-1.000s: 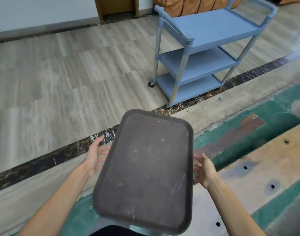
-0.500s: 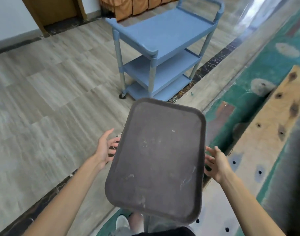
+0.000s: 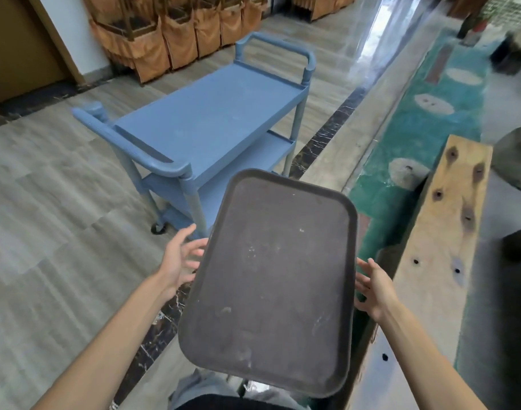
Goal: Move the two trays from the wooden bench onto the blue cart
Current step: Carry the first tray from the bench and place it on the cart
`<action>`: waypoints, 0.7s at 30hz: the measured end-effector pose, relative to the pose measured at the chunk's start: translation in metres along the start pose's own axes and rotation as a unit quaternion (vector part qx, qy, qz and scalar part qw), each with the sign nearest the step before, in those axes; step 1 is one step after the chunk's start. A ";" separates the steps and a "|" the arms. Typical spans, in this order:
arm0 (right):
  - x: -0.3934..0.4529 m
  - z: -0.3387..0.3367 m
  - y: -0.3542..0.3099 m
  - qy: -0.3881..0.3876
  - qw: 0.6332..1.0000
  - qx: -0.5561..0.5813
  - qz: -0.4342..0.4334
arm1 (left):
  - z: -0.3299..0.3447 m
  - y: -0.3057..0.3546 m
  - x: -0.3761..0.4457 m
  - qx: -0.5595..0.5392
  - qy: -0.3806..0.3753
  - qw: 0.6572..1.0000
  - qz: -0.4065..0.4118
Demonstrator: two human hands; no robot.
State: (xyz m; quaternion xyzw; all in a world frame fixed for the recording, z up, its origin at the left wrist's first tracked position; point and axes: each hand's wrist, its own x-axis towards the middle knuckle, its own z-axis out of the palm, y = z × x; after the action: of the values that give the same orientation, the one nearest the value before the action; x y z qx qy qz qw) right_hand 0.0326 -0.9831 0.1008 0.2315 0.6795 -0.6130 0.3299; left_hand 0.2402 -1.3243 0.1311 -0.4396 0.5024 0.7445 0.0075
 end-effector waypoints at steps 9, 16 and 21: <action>0.101 0.040 -0.129 0.004 1.000 0.000 -0.028 | 0.045 0.110 0.121 0.021 -0.014 0.999 0.028; 0.202 0.129 -0.242 0.000 0.996 -0.039 -0.084 | 0.040 0.215 0.230 0.029 0.002 0.997 0.067; 0.245 0.208 -0.319 -0.045 0.990 -0.083 -0.109 | 0.020 0.274 0.274 0.004 0.057 0.996 0.074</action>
State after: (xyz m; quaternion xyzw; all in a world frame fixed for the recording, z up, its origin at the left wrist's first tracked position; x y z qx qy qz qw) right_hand -0.3279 -1.2554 0.1315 0.1002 0.7336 -0.5967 0.3094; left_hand -0.0654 -1.5631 0.1552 -0.4429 0.5357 0.7150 -0.0746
